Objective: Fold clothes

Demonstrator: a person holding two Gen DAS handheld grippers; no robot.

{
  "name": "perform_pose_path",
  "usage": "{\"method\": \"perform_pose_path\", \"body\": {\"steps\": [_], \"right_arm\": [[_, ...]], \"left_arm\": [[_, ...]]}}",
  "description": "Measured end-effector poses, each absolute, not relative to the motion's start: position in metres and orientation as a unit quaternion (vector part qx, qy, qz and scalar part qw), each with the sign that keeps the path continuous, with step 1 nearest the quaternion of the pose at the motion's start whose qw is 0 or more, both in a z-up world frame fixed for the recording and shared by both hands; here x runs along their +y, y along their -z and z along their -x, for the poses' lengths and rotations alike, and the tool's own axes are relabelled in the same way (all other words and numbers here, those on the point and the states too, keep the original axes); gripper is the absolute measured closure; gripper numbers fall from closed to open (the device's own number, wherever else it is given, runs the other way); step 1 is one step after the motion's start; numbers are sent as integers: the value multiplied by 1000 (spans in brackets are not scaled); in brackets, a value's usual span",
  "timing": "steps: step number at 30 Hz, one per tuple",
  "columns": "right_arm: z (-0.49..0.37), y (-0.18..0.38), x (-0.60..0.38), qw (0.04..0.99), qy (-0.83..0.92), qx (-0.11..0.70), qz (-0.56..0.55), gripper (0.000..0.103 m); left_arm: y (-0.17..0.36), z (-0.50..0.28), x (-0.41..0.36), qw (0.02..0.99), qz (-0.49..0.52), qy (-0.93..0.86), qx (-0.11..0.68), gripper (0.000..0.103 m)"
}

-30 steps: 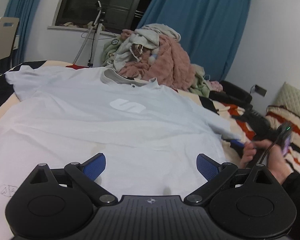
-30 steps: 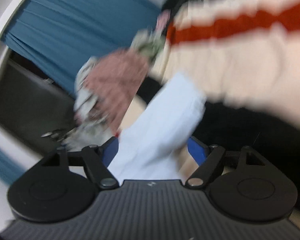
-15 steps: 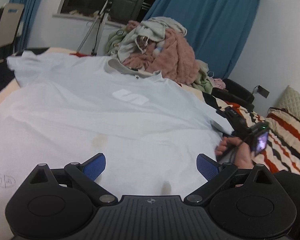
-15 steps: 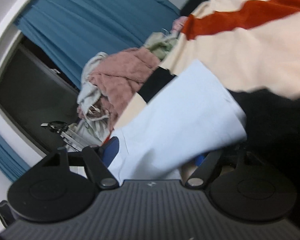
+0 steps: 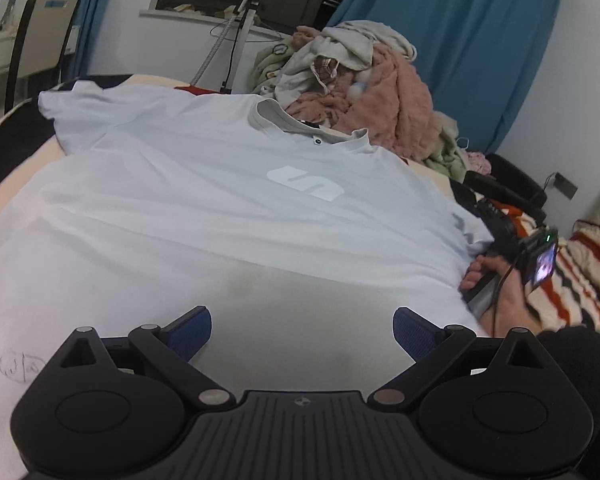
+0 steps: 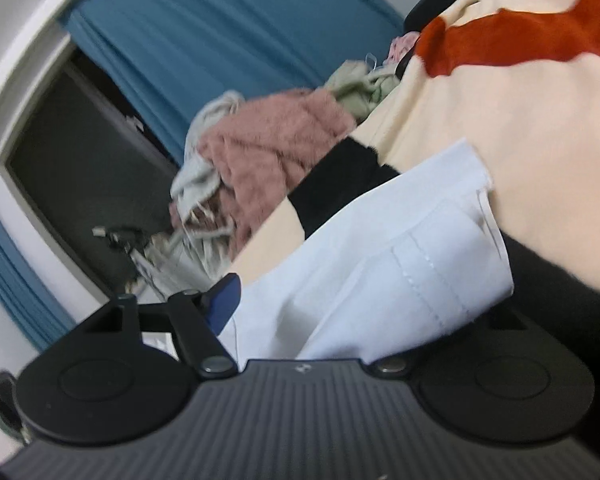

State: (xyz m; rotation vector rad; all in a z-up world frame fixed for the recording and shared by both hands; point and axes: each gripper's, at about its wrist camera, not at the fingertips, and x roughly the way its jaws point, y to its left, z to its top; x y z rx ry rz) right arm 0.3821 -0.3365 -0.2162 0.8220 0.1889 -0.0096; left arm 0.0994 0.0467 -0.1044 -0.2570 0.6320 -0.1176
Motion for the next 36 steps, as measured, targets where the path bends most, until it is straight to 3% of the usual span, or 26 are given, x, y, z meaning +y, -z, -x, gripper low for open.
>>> {"method": "perform_pose_path", "body": {"steps": [1,3,4,5,8,16,20,27,30,31,33,34,35,36], "right_arm": [[-385,212,-335,916,6,103,-387,30],[-390,197,-330,927,38,131,-351,48],[-390,186,-326,932,64,138,-328,71],[-388,175,-322,937,86,143,-306,86],[-376,130,-308,952,92,123,-265,97],[-361,10,-198,989,88,98,-69,99],[-369,-20,-104,992,80,84,48,99],[-391,22,66,972,21,118,200,99],[-399,47,109,971,-26,144,189,98],[-402,55,120,970,-43,155,180,97],[-409,64,133,967,-67,184,162,72],[-406,62,133,969,-76,179,152,39],[-403,61,134,971,-85,173,142,15],[-400,59,134,972,-94,168,132,10]], "left_arm": [[104,-100,47,942,122,56,309,5],[99,-101,53,943,126,54,302,5],[96,-101,56,944,130,54,298,5],[92,-101,60,945,134,54,294,5],[75,-96,74,949,149,59,270,5],[36,-81,128,960,168,31,220,4],[30,-85,153,962,166,-8,218,4],[49,-93,198,952,204,-91,207,4],[59,-100,210,942,220,-112,226,5],[62,-102,211,941,221,-115,227,5],[64,-104,210,942,218,-114,227,5],[65,-105,209,943,216,-112,226,5],[66,-105,208,944,214,-111,226,5],[67,-105,206,944,213,-109,227,5]]}}
